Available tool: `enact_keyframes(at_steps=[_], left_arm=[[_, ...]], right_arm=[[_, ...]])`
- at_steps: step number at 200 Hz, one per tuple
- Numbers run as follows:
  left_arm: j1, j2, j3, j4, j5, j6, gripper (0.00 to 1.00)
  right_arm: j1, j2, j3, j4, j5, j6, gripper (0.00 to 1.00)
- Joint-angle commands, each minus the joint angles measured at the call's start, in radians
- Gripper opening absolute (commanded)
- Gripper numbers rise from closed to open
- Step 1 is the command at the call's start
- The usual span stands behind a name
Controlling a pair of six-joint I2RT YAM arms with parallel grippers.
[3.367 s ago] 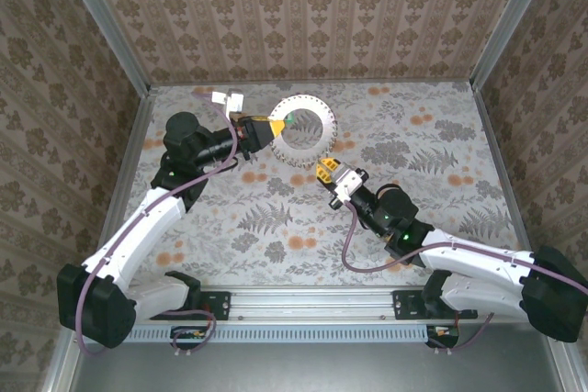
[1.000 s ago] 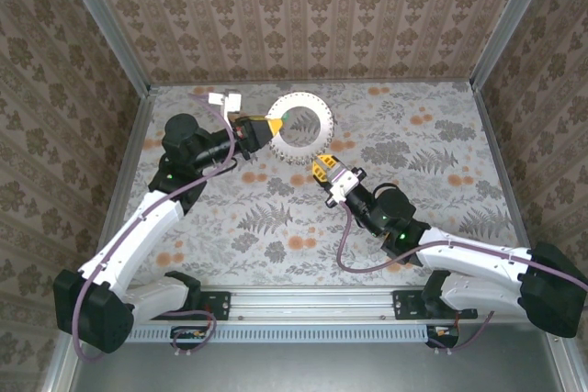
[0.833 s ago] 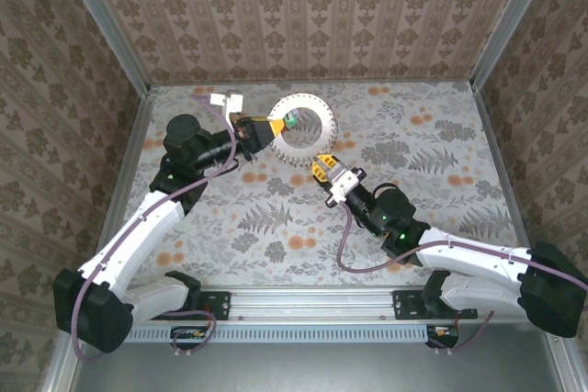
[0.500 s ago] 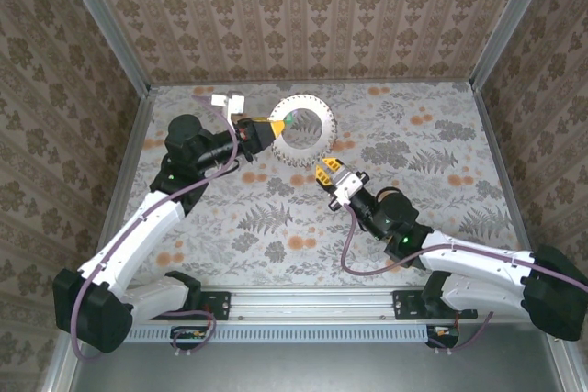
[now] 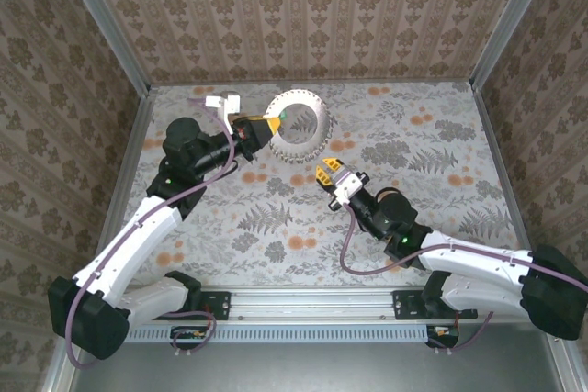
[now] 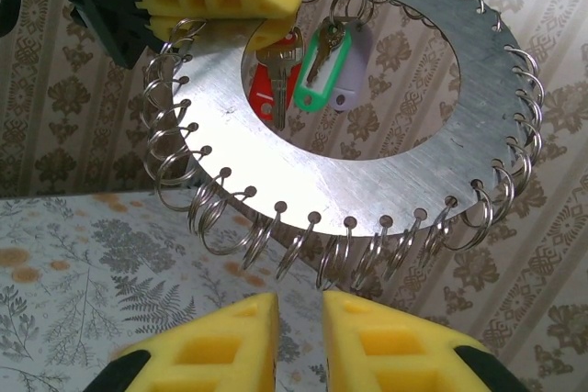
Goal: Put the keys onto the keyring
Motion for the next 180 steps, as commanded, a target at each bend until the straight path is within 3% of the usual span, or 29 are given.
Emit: enact_keyframes(at_steps=[1, 72, 180], left_arm=[[-0.007, -0.037, 0.007, 0.034, -0.018, 0.009, 0.00], [-0.009, -0.055, 0.000, 0.022, -0.030, 0.009, 0.00], [-0.010, -0.055, -0.003, 0.021, -0.034, 0.009, 0.00]], right_arm=[[0.006, 0.021, 0.029, 0.076, 0.025, 0.016, 0.22], [0.004, 0.099, 0.053, 0.195, 0.073, 0.000, 0.21], [0.001, 0.137, 0.093, 0.185, 0.056, -0.029, 0.18]])
